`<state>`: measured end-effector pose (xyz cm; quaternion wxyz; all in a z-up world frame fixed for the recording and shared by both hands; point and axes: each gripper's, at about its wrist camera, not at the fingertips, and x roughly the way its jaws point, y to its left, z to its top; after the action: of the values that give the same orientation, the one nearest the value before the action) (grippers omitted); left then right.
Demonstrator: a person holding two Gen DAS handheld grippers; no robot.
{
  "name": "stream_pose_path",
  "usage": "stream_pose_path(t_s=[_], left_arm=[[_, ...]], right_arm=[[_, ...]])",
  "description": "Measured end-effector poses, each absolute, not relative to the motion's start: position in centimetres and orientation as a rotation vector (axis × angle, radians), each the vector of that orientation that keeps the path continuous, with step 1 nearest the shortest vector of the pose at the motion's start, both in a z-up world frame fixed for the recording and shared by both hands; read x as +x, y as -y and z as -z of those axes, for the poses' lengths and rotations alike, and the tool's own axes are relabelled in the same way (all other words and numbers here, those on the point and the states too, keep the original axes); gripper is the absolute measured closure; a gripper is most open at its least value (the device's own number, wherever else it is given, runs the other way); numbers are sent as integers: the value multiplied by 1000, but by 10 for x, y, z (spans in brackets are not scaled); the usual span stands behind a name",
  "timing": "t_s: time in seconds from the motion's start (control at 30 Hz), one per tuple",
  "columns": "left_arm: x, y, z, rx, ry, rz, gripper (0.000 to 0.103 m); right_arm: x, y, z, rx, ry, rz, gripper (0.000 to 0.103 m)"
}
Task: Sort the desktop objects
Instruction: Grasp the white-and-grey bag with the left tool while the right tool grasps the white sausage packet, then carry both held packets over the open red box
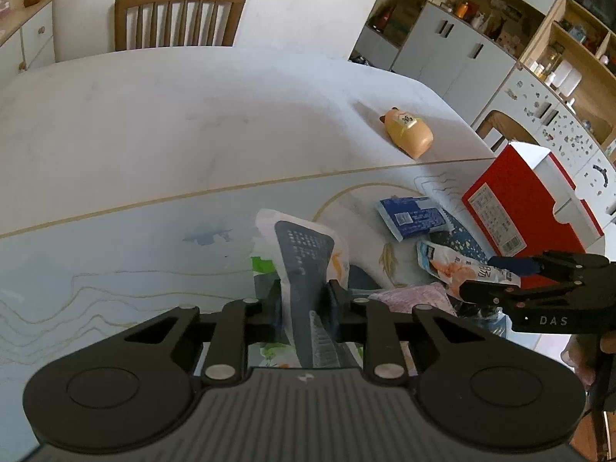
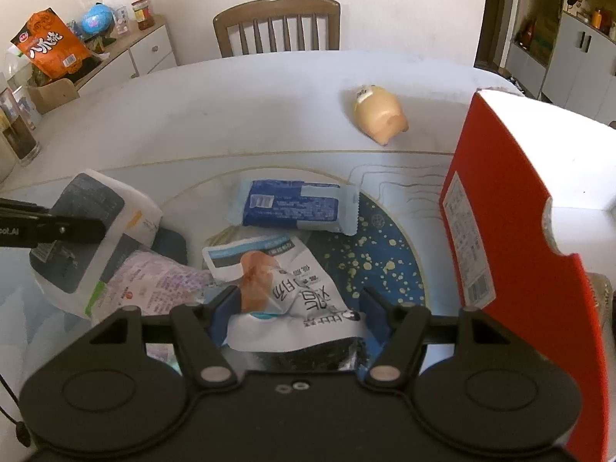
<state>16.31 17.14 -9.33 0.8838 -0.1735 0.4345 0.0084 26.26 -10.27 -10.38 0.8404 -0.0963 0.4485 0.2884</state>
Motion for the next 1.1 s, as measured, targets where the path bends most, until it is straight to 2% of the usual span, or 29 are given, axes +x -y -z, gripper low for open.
stream_pose_path(t_s=[0.2,1.1], left_arm=[[158,-171,85,-387,-890,-26,87],[102,-148,22,-440,-798,-15,87]], right_arm=[[257,110,93,-187,-927,-605,36],[218,140,23,-141,-808,-646,36]])
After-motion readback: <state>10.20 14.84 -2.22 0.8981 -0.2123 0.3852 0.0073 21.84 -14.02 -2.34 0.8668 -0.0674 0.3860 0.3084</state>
